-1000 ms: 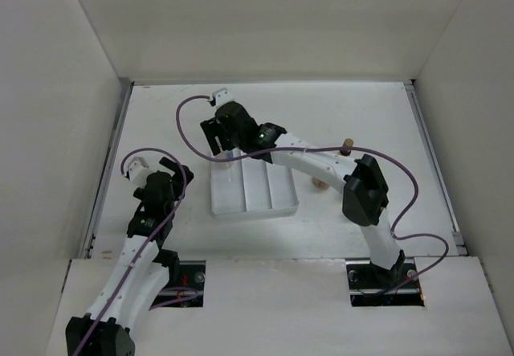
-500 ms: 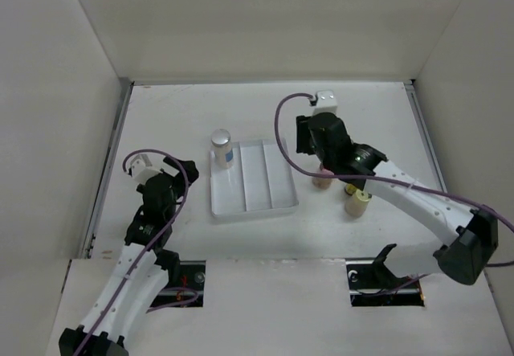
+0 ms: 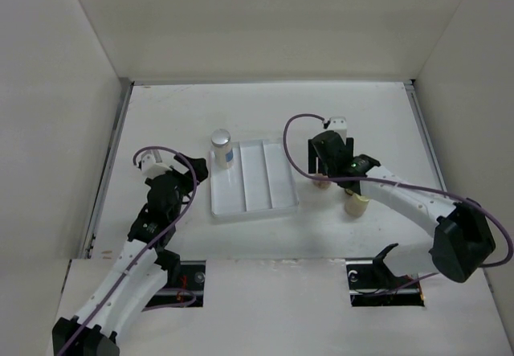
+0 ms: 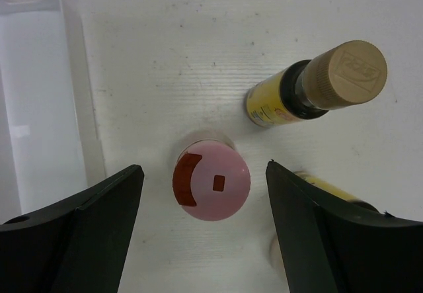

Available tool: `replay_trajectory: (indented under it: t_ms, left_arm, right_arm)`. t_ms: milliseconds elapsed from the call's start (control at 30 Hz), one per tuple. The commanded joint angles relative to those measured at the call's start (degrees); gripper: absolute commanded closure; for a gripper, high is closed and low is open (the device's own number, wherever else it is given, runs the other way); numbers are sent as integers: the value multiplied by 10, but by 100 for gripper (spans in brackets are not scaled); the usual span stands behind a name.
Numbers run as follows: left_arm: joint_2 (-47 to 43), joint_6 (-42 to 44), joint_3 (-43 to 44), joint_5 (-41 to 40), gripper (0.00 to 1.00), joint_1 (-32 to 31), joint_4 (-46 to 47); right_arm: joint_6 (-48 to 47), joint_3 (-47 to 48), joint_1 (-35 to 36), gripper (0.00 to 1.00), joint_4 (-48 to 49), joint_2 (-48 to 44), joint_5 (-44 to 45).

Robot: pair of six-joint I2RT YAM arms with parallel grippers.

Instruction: Organize the condiment bottles

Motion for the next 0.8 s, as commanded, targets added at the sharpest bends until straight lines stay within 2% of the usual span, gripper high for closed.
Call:
replay_trajectory:
  t_ms: [0,100,233,300,367,567,767]
  left_arm:
    - [-1,9,6,9,0,8,25]
    - [3,12,8,10,0,10,27]
    - [5,12,9,10,0,11,26]
    - [5,12,8,10,0,11,25]
    - [4,10,9,10,0,13,25]
    - [4,4,15,7,0,21,26]
    - [26,-34,3,12,0,58,6]
  right_arm:
    - [19,-8,-13,19,43,6,-9]
    - [20,-15,-24,24,57,20,-21]
    - [22,-15,-29,38,65,36,-39]
    - [23,-15,-29,51,65,35,-37]
    - [20,-9,-27,58,67,17,-26]
    - [-12,64,55,63,68,-25,22]
    - [-17,174,175,64,96,70,-17]
